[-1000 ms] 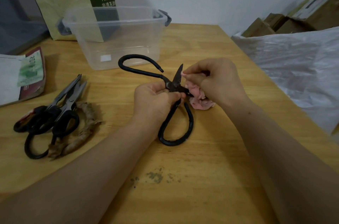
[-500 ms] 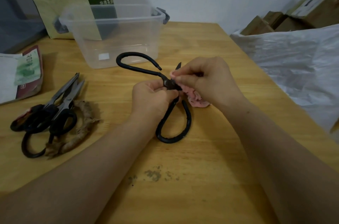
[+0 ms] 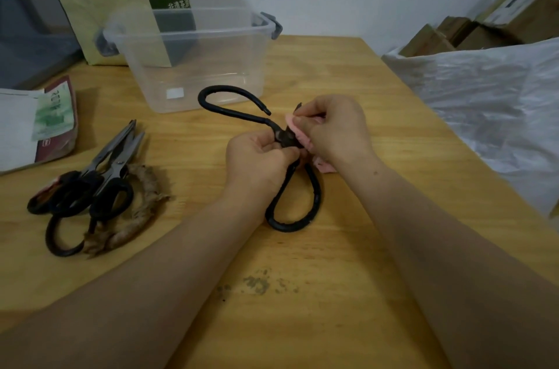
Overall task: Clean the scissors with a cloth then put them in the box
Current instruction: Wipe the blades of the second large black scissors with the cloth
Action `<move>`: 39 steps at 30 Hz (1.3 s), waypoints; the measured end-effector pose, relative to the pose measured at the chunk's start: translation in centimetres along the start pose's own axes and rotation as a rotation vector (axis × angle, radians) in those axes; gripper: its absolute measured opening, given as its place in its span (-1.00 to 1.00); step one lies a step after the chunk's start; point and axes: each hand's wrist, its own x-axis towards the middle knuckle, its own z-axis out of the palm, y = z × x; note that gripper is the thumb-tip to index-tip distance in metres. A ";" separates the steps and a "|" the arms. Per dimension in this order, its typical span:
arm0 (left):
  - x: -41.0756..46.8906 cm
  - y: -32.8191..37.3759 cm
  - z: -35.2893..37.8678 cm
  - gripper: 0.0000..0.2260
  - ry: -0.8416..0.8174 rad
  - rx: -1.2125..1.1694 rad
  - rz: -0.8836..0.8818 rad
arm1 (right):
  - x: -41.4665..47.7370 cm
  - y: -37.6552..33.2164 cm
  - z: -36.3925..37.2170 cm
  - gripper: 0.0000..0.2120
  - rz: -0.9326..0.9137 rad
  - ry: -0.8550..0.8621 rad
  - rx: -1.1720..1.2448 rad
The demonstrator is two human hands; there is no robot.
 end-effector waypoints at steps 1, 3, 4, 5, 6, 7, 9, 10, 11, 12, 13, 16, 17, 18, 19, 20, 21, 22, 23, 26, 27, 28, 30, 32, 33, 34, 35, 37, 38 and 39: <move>0.0 0.0 0.0 -0.79 -0.001 -0.012 -0.008 | 0.0 0.2 -0.5 -0.82 0.007 0.028 0.042; 0.0 0.1 0.0 -0.80 0.000 -0.027 -0.013 | 0.0 0.7 -1.5 -0.86 -0.006 0.008 0.145; 0.1 0.2 0.0 -0.80 0.001 -0.028 -0.010 | -0.2 0.6 -2.0 -0.92 0.005 -0.062 0.213; 0.2 0.1 -0.1 -0.80 0.002 -0.023 -0.005 | -0.6 0.5 -2.3 -0.97 0.027 -0.151 0.260; 0.3 0.1 -0.1 -0.79 0.003 -0.016 0.000 | -0.8 0.5 -2.4 -0.96 0.039 -0.225 0.277; 0.3 0.0 -0.2 -0.79 0.004 -0.012 0.005 | -0.9 0.6 -2.3 -0.94 0.040 -0.269 0.269; 0.2 0.0 -0.2 -0.79 0.002 -0.019 0.002 | -0.8 0.6 -2.1 -0.89 0.022 -0.271 0.243; 0.1 0.0 -0.2 -0.79 -0.001 -0.031 -0.004 | -0.6 0.6 -2.0 -0.87 0.014 -0.260 0.228; 0.1 0.1 -0.2 -0.80 -0.004 -0.043 -0.010 | -0.4 0.6 -2.0 -0.84 0.013 -0.252 0.213; 0.0 0.2 -0.2 -0.80 -0.008 -0.048 -0.012 | -0.2 0.8 -1.9 -0.83 0.013 -0.244 0.201; 0.0 0.2 -0.1 -0.81 -0.013 -0.045 -0.009 | 0.1 1.0 -1.8 -0.82 0.014 -0.231 0.189; 0.0 0.1 -0.1 -0.80 -0.017 -0.030 0.002 | 0.6 1.2 -1.3 -0.80 -0.061 -0.141 0.089; 0.0 0.0 -0.1 -0.80 -0.014 -0.029 0.000 | 0.7 1.2 -1.2 -0.80 -0.092 -0.118 0.032; 0.0 0.0 -0.1 -0.80 -0.012 -0.030 -0.003 | 0.7 1.2 -1.0 -0.79 -0.114 -0.105 -0.012; 0.1 0.0 -0.1 -0.80 -0.011 -0.034 -0.006 | 0.6 1.1 -0.9 -0.80 -0.117 -0.096 -0.040; 0.1 0.0 -0.1 -0.80 -0.012 -0.042 -0.008 | 0.7 1.3 -0.8 -0.83 -0.122 -0.072 -0.061; 0.1 0.0 0.0 -0.81 -0.016 -0.049 -0.008 | 0.8 1.4 -0.7 -0.85 -0.134 -0.028 -0.096; 0.1 0.0 0.1 -0.81 -0.023 -0.053 -0.007 | 0.8 1.4 -0.8 -0.88 -0.151 0.021 -0.121; 0.0 0.1 0.1 -0.81 -0.030 -0.055 -0.004 | 0.9 1.4 -1.0 -0.88 -0.161 0.051 -0.094; 0.0 0.1 0.0 -0.81 -0.035 -0.057 0.002 | 0.5 1.2 -1.8 -0.87 -0.097 -0.087 0.165; 0.1 0.1 0.0 -0.80 -0.035 -0.057 0.001 | 0.2 1.0 -1.9 -0.85 -0.063 -0.157 0.202; 0.1 0.1 0.0 -0.80 -0.034 -0.054 0.000 | 0.0 1.1 -1.9 -0.84 -0.052 -0.184 0.185; 0.1 0.0 0.1 -0.80 -0.029 -0.037 0.005 | 0.4 1.4 -1.4 -0.81 -0.087 -0.129 0.098; 0.0 0.0 0.1 -0.81 -0.021 -0.020 0.011 | 0.8 1.7 -0.8 -0.80 -0.120 -0.040 0.033; 0.0 0.0 0.1 -0.81 -0.018 -0.019 0.012 | 1.0 1.6 -0.7 -0.80 -0.138 0.001 0.006; 0.0 0.0 0.2 -0.81 -0.019 -0.022 0.013 | 1.1 1.6 -0.6 -0.81 -0.148 0.035 -0.009; 0.0 0.0 0.2 -0.81 -0.021 -0.030 0.012 | 1.1 1.6 -0.8 -0.82 -0.150 0.053 0.003; 0.0 0.1 0.1 -0.81 -0.027 -0.047 0.008 | 0.8 1.4 -1.3 -0.85 -0.129 0.017 0.126; 0.0 0.1 0.1 -0.80 -0.029 -0.052 0.005 | 0.5 1.3 -1.6 -0.88 -0.109 -0.040 0.189; 0.1 0.1 0.1 -0.79 -0.029 -0.055 0.002 | 0.3 1.2 -1.8 -0.90 -0.091 -0.108 0.216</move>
